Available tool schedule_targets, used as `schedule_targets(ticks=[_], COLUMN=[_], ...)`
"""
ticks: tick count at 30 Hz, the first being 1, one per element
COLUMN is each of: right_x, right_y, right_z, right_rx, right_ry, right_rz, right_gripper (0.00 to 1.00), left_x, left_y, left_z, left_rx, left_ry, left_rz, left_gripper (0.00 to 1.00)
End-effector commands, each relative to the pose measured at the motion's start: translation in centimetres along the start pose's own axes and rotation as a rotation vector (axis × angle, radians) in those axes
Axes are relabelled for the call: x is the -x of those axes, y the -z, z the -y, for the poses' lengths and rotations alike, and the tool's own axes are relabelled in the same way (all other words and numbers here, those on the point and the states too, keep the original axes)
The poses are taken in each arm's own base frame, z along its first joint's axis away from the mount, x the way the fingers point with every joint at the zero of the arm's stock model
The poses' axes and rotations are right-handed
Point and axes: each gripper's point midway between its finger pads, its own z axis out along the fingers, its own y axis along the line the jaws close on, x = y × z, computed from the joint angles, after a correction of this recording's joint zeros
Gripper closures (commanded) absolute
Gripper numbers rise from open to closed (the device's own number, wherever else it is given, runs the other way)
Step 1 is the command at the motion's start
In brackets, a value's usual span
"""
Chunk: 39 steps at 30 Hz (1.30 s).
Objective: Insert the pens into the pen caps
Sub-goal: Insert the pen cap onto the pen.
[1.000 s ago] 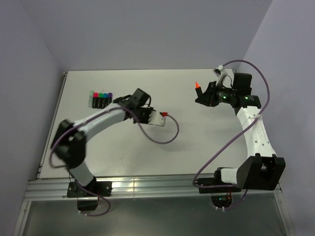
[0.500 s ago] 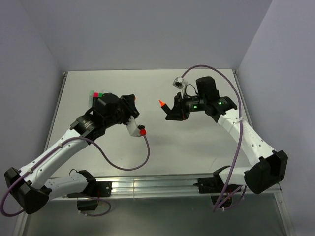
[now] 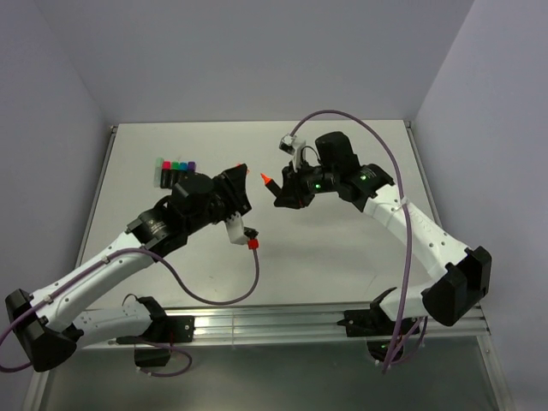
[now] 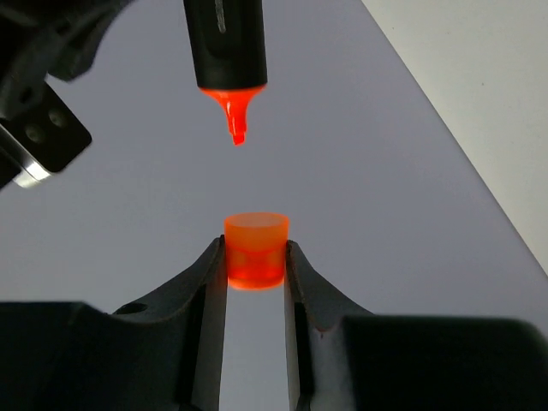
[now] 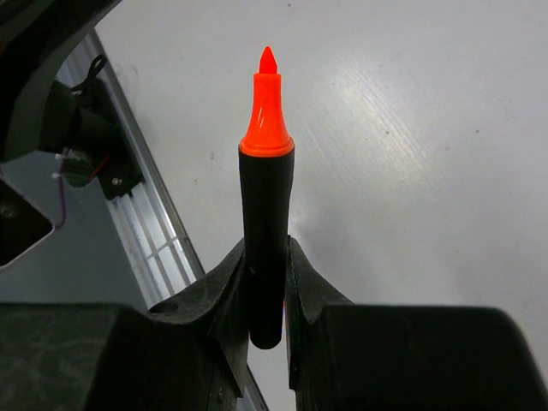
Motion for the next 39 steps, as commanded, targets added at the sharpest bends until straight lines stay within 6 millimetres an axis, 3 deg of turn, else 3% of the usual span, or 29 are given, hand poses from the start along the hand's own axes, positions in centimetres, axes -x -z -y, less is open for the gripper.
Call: schedule_targets(ticks=[1, 9, 39], right_x=[3.3, 3.3, 2.7], right_y=[0.6, 0.7, 1.9], right_z=[0.5, -1.8, -3.2], right_rx=[-0.082, -0.005, 0.024], right_ry=[0.052, 0.082, 0.124], right_rz=[0.076, 0.071, 0.087], right_gripper=[1.0, 1.0, 1.0], left_x=[-0.2, 0.7, 1.5], left_y=[0.9, 0.5, -0.9], left_z=[-3.0, -4.0, -4.3], left_rx=[0.055, 0.088, 0.082], left_ry=[-0.09, -0.103, -0.095], left_rz=[-0.003, 0.016, 0.022], left_gripper=[1.0, 1.0, 1.0])
